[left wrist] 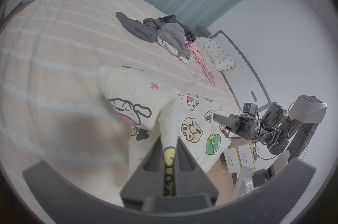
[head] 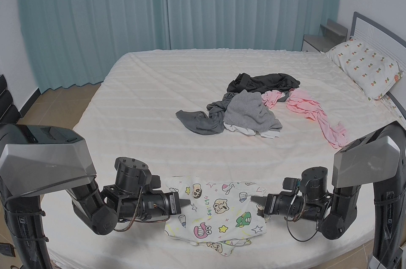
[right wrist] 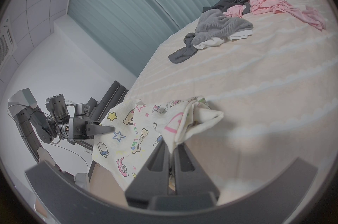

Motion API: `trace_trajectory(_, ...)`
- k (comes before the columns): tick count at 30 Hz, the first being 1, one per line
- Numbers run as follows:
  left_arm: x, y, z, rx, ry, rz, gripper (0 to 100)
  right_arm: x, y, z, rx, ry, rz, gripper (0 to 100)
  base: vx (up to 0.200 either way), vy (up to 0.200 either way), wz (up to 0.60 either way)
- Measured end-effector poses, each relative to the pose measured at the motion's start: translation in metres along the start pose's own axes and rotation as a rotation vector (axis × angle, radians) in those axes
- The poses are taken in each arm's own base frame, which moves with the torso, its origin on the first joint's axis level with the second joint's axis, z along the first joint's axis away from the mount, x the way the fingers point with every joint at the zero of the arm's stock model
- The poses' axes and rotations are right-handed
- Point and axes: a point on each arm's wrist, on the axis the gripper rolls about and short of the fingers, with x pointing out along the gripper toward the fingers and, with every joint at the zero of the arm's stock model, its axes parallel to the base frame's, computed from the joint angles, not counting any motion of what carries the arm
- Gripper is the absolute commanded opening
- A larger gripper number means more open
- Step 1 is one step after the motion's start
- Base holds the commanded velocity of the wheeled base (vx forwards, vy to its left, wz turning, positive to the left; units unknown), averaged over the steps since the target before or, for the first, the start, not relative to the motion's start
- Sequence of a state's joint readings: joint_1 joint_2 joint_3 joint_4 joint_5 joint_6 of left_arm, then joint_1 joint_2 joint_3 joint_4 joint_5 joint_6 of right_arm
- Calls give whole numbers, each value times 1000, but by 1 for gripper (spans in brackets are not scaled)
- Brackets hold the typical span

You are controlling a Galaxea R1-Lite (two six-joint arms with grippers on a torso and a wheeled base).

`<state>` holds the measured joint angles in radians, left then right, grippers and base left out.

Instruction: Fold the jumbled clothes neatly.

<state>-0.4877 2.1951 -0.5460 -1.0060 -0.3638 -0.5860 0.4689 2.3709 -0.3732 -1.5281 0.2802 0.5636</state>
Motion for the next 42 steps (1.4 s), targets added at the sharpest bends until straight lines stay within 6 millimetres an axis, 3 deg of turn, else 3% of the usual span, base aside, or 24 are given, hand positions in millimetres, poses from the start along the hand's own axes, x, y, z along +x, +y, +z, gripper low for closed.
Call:
trace_trajectory(6,1,0,0,0,0,1,0,-1,-1,1,3,-1,-5,0,0,-200,0)
trace_trajectory(31,1,19,-5,-32,15,63,0,8,-10,-13,13,46,-30,0,0,0,0)
trace_trajectory(32,1,20,-6,-34,18,66,0,8,-11,-14,14,48,-31,100,0,0,0)
trace_trajectory(35,0,22,-9,-38,30,75,0,8,-11,-16,12,57,-35,100,0,0,0)
trace_trajectory(36,0,23,-10,-41,34,80,100,8,-12,-17,9,61,-37,100,0,0,0)
trace_trajectory(42,-1,29,-12,-49,11,148,100,8,-15,-20,12,70,-48,100,0,0,0)
